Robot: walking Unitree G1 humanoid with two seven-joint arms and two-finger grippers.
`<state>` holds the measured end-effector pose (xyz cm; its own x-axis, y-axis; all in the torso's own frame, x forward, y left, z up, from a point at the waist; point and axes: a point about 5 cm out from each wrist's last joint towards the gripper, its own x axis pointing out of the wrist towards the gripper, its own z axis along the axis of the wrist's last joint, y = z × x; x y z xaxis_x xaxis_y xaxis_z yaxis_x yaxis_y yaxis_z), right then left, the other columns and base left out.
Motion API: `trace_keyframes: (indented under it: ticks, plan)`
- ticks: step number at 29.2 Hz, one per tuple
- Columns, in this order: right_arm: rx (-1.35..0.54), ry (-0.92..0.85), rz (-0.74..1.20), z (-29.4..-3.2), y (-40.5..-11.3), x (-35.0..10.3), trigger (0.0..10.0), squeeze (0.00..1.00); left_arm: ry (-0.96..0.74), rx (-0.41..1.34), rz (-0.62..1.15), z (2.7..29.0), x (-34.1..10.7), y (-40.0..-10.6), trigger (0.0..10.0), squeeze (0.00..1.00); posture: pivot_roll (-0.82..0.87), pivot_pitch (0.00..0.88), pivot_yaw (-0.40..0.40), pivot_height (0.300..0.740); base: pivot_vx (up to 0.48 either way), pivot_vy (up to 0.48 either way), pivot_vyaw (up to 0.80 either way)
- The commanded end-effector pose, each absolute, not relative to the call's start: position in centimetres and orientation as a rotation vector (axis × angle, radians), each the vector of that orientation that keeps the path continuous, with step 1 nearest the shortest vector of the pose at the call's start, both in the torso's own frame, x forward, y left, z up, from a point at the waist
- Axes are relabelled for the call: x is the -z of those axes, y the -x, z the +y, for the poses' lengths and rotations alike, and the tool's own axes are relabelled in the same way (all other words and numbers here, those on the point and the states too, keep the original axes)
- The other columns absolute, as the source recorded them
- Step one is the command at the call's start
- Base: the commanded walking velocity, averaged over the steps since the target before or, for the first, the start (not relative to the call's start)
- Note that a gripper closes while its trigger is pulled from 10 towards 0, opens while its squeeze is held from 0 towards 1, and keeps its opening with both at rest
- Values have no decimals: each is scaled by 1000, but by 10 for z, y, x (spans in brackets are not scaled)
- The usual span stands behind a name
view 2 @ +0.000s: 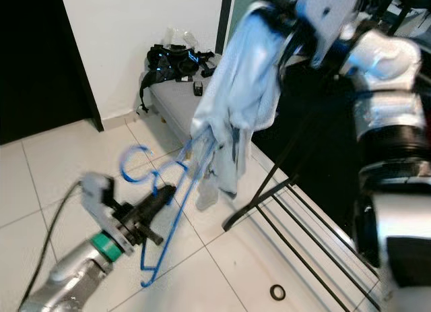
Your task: Hang hanger
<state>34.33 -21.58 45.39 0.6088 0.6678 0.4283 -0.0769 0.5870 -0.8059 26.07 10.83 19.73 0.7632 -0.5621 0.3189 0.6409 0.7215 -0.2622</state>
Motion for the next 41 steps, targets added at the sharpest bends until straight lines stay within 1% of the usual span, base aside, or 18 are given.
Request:
trace_keyframes:
  ticks: [1, 3, 6, 8, 10, 13, 16, 17, 18, 20, 22, 25, 27, 30, 31, 35, 39, 41]
  plan:
    - [-421, 829, -824, -227, -340, -462, 10000, 0, 405, 687, -241, 107, -204, -256, 10000, 0, -179, 186, -41, 740, 0, 0, 0]
    - [-354, 841, -796, -236, -342, -461, 10000, 0, 405, 700, -282, 106, -214, -254, 10000, 0, -174, 188, -43, 740, 0, 0, 0]
    - [-321, 849, -774, -240, -344, -460, 10000, 0, 400, 716, -299, 105, -220, -252, 10000, 0, -168, 192, -43, 740, 0, 0, 0]
    - [-273, 863, -723, -247, -349, -450, 10000, 0, 390, 758, -321, 102, -228, -248, 10000, 0, -163, 195, -41, 740, 0, 0, 0]
    - [-276, 868, -689, -248, -355, -439, 10000, 0, 392, 781, -327, 99, -232, -248, 10000, 0, -159, 198, -35, 740, 0, 0, 0]
    - [-317, 873, -632, -240, -367, -413, 10000, 0, 389, 847, -331, 89, -241, -247, 10000, 0, -149, 205, -21, 740, 0, 0, 0]
    - [-339, 874, -617, -234, -372, -404, 10000, 0, 378, 886, -328, 83, -244, -247, 10000, 0, -148, 206, -19, 740, 0, 0, 0]
    - [-354, 861, -618, -227, -375, -398, 10000, 0, 357, 925, -315, 77, -243, -247, 10000, 0, -142, 208, -12, 740, 0, 0, 0]
    - [-354, 861, -618, -227, -375, -398, 10000, 0, 357, 925, -315, 77, -243, -247, 10000, 0, -142, 208, -12, 740, 0, 0, 0]
    - [-343, 827, -651, -217, -379, -401, 10000, 0, 300, 985, -282, 72, -239, -245, 10000, 0, -141, 208, -6, 740, 0, 0, 0]
    - [-299, 788, -716, -212, -377, -415, 10000, 0, 223, 1003, -249, 73, -231, -244, 10000, 0, -138, 208, -4, 740, 0, 0, 0]
    - [-250, 758, -783, -211, -372, -430, 10000, 0, 208, 990, -229, 77, -226, -243, 10000, 0, -139, 210, -5, 740, 0, 0, 0]
    - [-211, 728, -866, -212, -364, -453, 10000, 0, 200, 940, -218, 81, -223, -246, 10000, 0, -138, 211, -5, 740, 0, 0, 0]
    - [-202, 718, -896, -212, -360, -461, 10000, 0, 187, 921, -213, 83, -221, -247, 10000, 0, -138, 211, -5, 740, 0, 0, 0]
    - [-203, 684, -970, -210, -349, -484, 10000, 0, 174, 873, -203, 83, -216, -250, 10000, 0, -142, 211, -5, 740, 0, 0, 0]
    - [-205, 678, -985, -210, -346, -489, 10000, 0, 173, 865, -201, 83, -216, -251, 10000, 0, -142, 211, -5, 740, 0, 0, 0]
    - [-286, 682, -1022, -201, -339, -500, 10000, 0, 167, 782, -245, 82, -223, -263, 10000, 0, -141, 206, -12, 740, 0, 0, 0]
    - [-351, 704, -1034, -194, -337, -500, 10000, 0, 148, 663, -312, 82, -234, -278, 10000, 0, -142, 206, -12, 740, 0, 0, 0]
